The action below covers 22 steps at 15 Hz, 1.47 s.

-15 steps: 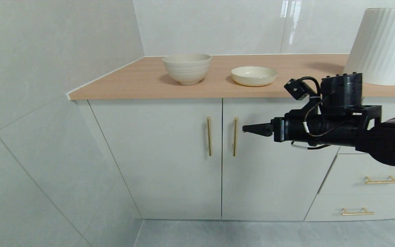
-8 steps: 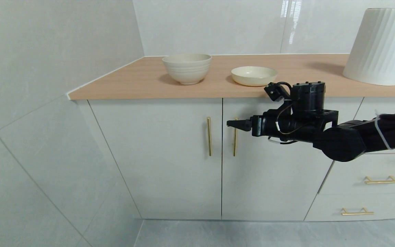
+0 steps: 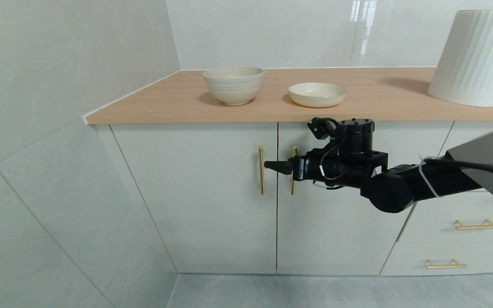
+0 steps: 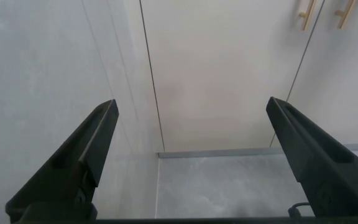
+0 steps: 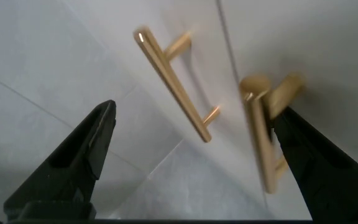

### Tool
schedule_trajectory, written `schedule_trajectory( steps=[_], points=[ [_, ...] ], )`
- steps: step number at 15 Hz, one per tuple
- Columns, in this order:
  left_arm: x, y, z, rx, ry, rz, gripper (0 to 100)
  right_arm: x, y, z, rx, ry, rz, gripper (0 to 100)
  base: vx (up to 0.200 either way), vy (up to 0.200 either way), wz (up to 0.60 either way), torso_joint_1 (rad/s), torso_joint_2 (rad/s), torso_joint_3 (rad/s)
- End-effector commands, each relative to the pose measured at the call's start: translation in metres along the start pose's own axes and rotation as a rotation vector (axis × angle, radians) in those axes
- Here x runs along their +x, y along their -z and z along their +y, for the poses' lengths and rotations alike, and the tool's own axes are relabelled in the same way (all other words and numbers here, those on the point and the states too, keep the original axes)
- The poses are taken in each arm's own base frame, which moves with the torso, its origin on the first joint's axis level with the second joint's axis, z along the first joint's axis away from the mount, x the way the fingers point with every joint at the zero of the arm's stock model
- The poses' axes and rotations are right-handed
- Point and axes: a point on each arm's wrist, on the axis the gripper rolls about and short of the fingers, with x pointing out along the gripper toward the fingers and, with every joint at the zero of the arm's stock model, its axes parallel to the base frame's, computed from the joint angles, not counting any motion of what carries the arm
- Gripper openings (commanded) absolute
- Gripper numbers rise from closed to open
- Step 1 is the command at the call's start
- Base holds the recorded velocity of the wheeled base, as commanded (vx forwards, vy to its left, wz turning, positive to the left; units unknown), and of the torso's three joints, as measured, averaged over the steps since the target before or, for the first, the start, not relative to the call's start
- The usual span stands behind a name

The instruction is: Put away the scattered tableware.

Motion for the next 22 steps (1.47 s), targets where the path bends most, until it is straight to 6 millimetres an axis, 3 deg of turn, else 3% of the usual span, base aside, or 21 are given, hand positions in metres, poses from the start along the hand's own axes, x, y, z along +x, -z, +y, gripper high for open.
schedule_trajectory(
  steps=[1, 9, 18, 22],
  points=[
    [0.0, 0.0, 0.0, 0.002, -0.001, 0.0, 100, 0.006, 0.008, 0.0, 0.014, -0.005, 0.021, 100, 0.0, 0.0, 0.0, 0.0, 0.0, 0.0],
    [0.0, 0.0, 0.0, 0.0, -0.001, 0.0, 100, -0.011, 0.009, 0.018, 0.025, -0.076, -0.01, 100, 0.0, 0.0, 0.0, 0.0, 0.0, 0.0],
    [0.0, 0.0, 0.0, 0.002, -0.001, 0.0, 100, -0.061, 0.017, 0.051, 0.029, -0.182, 0.051, 100, 0.0, 0.0, 0.0, 0.0, 0.0, 0.0],
    [0.0, 0.0, 0.0, 0.031, 0.003, 0.0, 100, -0.086, 0.031, 0.062, 0.045, -0.187, 0.101, 100, 0.0, 0.0, 0.0, 0.0, 0.0, 0.0]
  ],
)
